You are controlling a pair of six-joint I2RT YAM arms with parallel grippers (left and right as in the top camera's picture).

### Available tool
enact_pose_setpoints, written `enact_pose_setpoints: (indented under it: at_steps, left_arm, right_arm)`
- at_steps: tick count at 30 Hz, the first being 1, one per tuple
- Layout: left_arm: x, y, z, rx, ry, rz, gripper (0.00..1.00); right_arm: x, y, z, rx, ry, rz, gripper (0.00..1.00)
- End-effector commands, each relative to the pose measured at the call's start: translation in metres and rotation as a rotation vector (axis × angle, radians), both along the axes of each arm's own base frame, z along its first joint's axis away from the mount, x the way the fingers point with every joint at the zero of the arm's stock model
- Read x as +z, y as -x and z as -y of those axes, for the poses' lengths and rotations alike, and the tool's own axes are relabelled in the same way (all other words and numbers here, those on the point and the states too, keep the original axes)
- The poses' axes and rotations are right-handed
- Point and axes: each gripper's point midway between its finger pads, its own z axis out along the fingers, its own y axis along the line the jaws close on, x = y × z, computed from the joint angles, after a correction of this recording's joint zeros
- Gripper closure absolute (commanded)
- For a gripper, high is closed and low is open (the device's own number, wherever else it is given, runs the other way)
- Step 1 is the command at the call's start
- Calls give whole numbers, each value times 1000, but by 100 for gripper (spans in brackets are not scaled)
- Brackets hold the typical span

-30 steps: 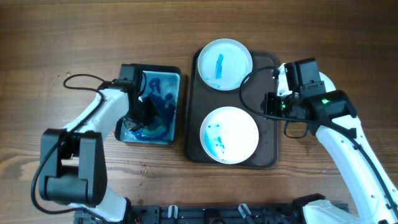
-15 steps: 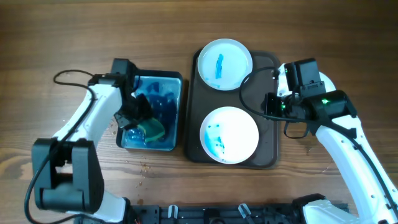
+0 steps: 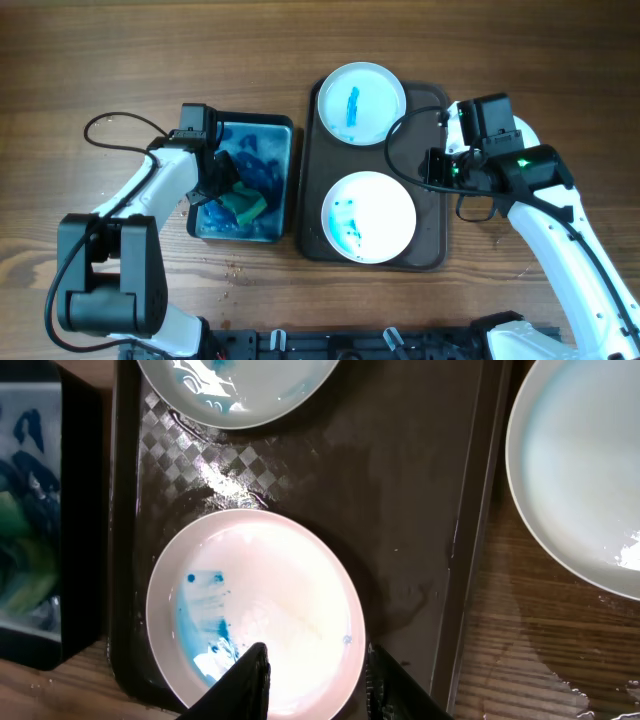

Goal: Clean dirty plates on tray and stack at the side
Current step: 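Grasp the sponge in the water tray with the left gripper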

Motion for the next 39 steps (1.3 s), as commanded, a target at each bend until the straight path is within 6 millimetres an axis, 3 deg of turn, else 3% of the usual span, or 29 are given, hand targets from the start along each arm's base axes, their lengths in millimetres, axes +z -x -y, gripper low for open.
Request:
enact_pose_setpoints:
  at_steps: [1,2,6,8,11,15,21,23,25,28,32,36,39]
  left_arm:
    - [10,-5,-2,-1,-3,-36,94]
    - [19,-9,1,-3,11,-31,77]
    - [53,-17,13,-13,80,-41,44]
    - [64,-13,19,-16,112,-68,38]
    - [64,0,25,-19,142,-120,34]
    - [44,23,28,-28,132,-195,41]
    - [-5,45,32,-18,131,-207,50]
    - [-13,47,31,-18,123,-193,78]
    - [-14,41,26,-18,98,-170,96]
    - [-7,32,27,-18,100,-149,96]
    - [17,17,29,-29,101,-127,96]
    - [60,-2,32,-112,105,-87,96]
    - [90,-8,34,-156,107,-58,96]
  right_arm:
    - [7,-2,-4,-2,-20,15,68]
    - [7,-2,-4,-3,-20,15,68]
    - [7,-2,-4,-2,-20,15,68]
    - [7,-2,-4,-2,-20,15,68]
    - [7,-2,-4,-2,-20,16,68]
    - [7,-2,-4,-3,-20,16,68]
    - [7,-2,-4,-4,-21,14,68]
    - [5,-1,-3,-23,-25,3,65]
    - [3,1,-2,-67,-34,-23,62]
    - [-7,3,3,-149,-24,-75,60]
    - [-24,1,4,-160,-41,-152,60]
    - [-43,1,-3,-39,-128,-233,60]
    - [-53,-2,5,-42,-140,-264,60]
